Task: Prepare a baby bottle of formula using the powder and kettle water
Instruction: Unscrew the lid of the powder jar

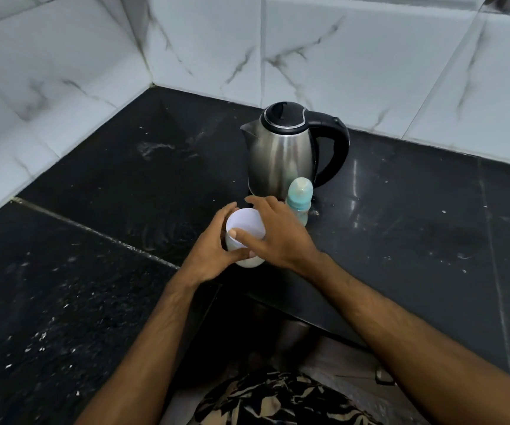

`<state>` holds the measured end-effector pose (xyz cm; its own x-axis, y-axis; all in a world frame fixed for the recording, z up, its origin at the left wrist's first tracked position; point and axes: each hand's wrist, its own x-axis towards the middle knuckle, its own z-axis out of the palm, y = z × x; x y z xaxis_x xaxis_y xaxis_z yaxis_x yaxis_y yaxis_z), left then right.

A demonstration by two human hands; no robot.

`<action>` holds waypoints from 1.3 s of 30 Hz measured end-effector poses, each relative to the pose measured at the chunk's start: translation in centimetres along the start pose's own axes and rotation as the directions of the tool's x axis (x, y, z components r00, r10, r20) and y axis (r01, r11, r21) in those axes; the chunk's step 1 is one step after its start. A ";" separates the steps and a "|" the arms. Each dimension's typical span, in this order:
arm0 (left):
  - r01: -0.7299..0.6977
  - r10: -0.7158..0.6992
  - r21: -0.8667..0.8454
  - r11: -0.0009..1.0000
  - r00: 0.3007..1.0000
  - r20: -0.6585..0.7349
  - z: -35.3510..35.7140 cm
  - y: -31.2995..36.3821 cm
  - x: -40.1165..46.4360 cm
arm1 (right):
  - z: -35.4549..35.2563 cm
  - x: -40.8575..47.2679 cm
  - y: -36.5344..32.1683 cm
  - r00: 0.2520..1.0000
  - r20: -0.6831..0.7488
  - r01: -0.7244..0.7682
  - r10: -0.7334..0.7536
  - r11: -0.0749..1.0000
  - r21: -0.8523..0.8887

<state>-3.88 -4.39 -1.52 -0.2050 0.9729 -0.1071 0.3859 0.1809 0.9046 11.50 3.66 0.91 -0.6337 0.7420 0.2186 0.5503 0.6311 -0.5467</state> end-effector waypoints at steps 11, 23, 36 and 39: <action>-0.015 -0.034 -0.120 0.993 0.917 -0.396 6.7 -1.8 0.2 | -0.3 1.8 -1.1 0.977 0.211 0.100 -0.032 0.942 -0.320; 0.040 -0.047 -0.047 0.998 0.984 -0.173 3.0 -2.7 0.4 | -0.4 3.0 -2.0 0.946 0.318 0.167 -0.059 0.932 -0.322; 0.083 -0.089 -0.062 0.995 0.992 -0.093 2.4 -1.4 0.1 | -3.0 3.4 -0.9 0.942 0.333 0.154 -0.042 0.935 -0.319; 0.084 -0.089 -0.053 0.995 0.991 -0.099 2.5 -1.7 0.1 | -2.3 2.8 -1.6 0.978 0.210 0.098 -0.010 0.904 -0.415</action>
<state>-2.32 -4.28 -4.12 -0.3266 0.9339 -0.1457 0.3195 0.2542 0.9129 10.11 5.22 4.31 -0.7392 0.6718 0.0488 0.6612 0.7375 -0.1371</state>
